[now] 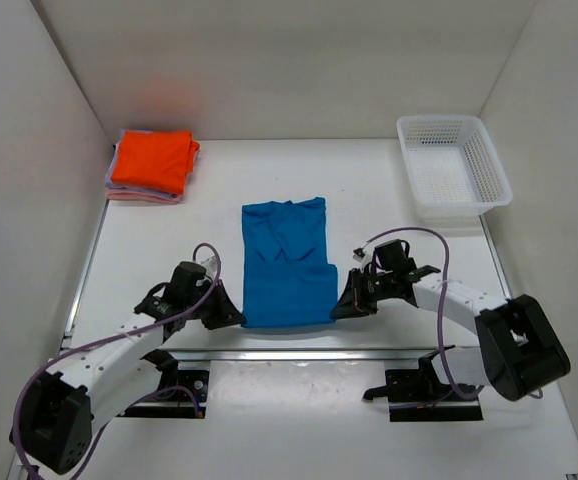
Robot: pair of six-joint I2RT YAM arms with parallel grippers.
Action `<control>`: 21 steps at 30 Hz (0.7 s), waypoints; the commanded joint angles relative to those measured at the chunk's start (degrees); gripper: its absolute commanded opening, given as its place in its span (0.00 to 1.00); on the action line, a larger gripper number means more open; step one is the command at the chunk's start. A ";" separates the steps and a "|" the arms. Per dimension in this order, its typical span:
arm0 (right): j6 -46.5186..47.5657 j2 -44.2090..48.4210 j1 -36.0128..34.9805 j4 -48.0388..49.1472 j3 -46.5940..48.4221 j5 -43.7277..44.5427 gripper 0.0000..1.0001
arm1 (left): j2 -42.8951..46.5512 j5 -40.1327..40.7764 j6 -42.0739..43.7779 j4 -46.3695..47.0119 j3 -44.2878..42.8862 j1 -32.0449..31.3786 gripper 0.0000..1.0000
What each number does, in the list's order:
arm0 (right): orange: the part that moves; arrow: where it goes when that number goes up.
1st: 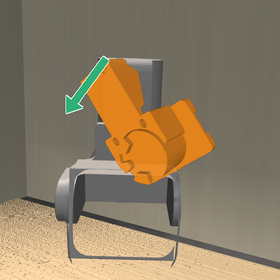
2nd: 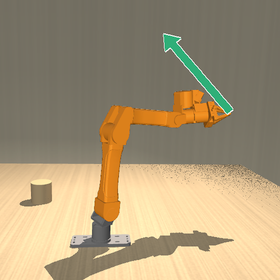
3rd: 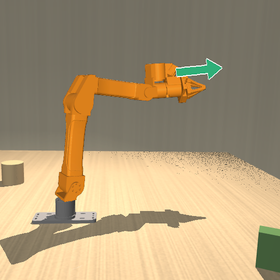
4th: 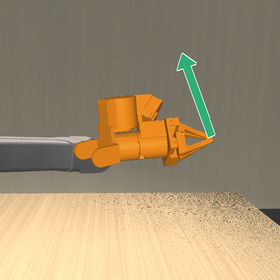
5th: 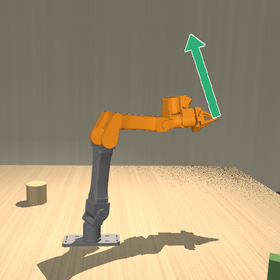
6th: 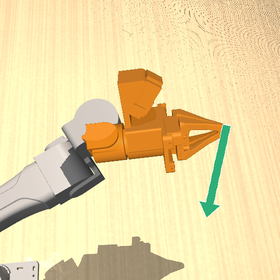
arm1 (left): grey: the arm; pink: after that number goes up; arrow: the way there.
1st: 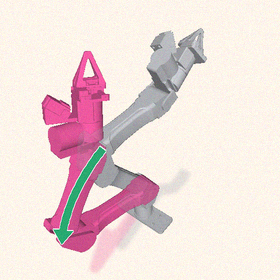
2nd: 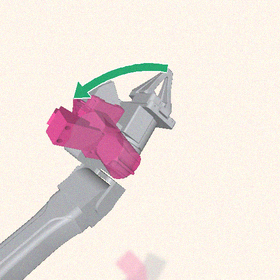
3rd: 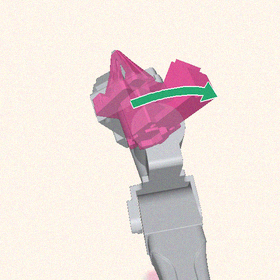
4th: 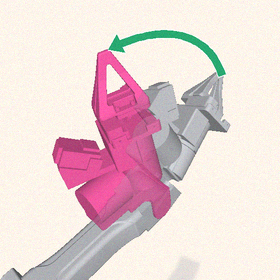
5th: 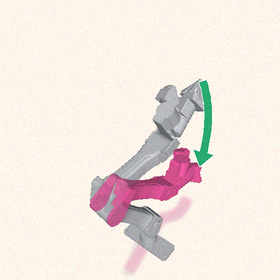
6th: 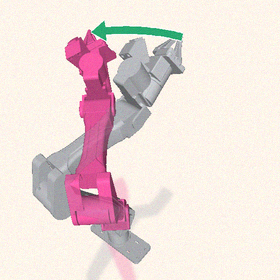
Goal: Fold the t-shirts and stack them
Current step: Fold the long partially folded tshirt into a neat square
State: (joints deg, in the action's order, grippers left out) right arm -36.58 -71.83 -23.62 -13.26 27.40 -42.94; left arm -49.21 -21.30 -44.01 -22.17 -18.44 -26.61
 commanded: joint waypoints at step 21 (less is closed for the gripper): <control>20.74 -68.51 13.60 -37.44 106.60 8.02 0.46 | -68.02 -5.07 8.16 6.26 -68.93 18.79 0.39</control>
State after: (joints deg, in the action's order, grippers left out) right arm -19.92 -135.28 -9.19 -38.57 125.03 -41.19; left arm -114.39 -23.66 -34.41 -15.42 -86.02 -9.41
